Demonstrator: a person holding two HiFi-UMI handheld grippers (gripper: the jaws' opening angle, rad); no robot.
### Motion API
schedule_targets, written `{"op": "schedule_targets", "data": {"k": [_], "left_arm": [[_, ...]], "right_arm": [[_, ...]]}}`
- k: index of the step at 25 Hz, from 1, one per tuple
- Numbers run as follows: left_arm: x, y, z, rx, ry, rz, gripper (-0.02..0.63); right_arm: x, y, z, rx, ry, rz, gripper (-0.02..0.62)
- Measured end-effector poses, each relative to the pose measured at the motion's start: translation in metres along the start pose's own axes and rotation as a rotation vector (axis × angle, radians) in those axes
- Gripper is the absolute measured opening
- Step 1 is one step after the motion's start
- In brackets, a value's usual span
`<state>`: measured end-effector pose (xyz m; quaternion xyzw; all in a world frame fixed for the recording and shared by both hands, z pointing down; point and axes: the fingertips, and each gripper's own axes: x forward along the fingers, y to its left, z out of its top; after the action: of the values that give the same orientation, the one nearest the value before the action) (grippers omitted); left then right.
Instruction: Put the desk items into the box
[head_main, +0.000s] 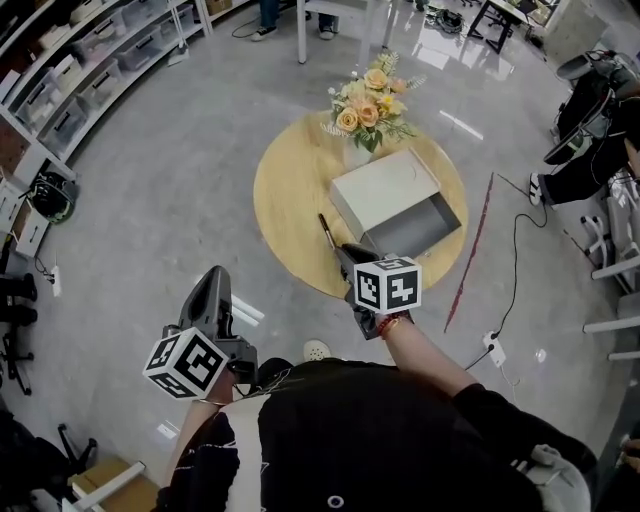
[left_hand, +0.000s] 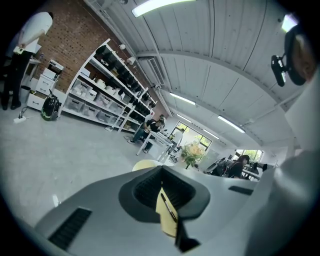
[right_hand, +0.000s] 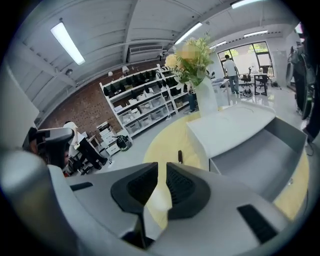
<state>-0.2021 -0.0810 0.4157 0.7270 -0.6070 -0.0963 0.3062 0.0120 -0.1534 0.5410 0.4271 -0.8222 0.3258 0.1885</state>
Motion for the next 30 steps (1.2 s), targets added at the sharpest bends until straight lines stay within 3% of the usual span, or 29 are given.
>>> {"op": "schedule_targets", "data": {"k": [30], "left_arm": [[0.014,0.012,-0.001,-0.027,0.029,0.040,0.011]], "right_arm": [[0.042,-0.037,-0.071,-0.109,0.318,-0.141,0.123]]}}
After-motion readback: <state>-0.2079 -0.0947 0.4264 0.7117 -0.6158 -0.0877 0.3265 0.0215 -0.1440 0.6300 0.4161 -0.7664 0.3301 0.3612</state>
